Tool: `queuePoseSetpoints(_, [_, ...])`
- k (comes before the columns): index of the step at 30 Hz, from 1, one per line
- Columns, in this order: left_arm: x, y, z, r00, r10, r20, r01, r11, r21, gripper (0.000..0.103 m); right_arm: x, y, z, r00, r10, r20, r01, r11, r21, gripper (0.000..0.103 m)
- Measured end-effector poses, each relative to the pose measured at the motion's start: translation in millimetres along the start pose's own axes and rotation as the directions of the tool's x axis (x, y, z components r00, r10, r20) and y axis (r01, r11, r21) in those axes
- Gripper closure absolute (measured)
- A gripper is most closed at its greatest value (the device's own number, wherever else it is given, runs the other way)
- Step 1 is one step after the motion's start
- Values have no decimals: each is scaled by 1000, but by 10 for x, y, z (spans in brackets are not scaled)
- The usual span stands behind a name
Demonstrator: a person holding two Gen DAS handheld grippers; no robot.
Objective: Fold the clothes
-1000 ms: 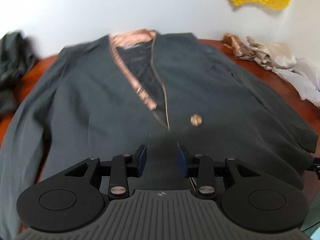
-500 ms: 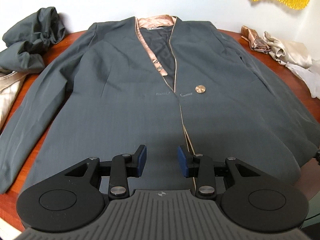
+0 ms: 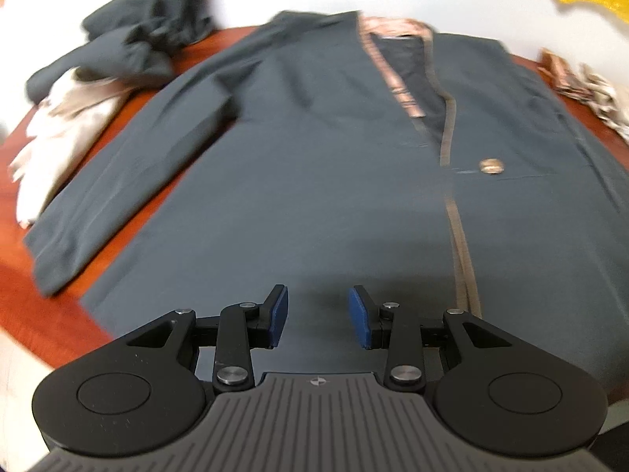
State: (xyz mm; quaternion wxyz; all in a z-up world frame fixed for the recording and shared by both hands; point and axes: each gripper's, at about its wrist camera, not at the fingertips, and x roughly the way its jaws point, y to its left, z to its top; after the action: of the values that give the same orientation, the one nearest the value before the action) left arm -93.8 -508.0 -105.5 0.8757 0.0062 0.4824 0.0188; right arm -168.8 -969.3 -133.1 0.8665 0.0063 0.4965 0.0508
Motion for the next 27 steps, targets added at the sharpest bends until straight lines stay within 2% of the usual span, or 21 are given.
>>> queuePoseSetpoints(2, [4,166,-51,999,36,3,-36,999,-24,56,-21,0,1,1000,-1,-4,1,1000,-16,72])
queuePoseSetpoints(6, [32,423,-100,995,95,4,-95,994,-47,56,-83,-10,-4,1000,-15,-13,14,999,-41,66])
queuePoseSetpoints(16, [111,1040,-137,985,172,-7,-172,981,-87,52,-120,194,73,998,-57,-4,57,998,-32,58])
queuePoseSetpoints(23, [143,1430,-129,987,157,-17,-158,983,-97,51,-115,502,129,997,-80,-15,80,997,1,51])
queuePoseSetpoints(27, [278,1677,-74,993,113,-36,-116,987,-109,51,-133,678,159,994,-107,-15,107,994,21,47])
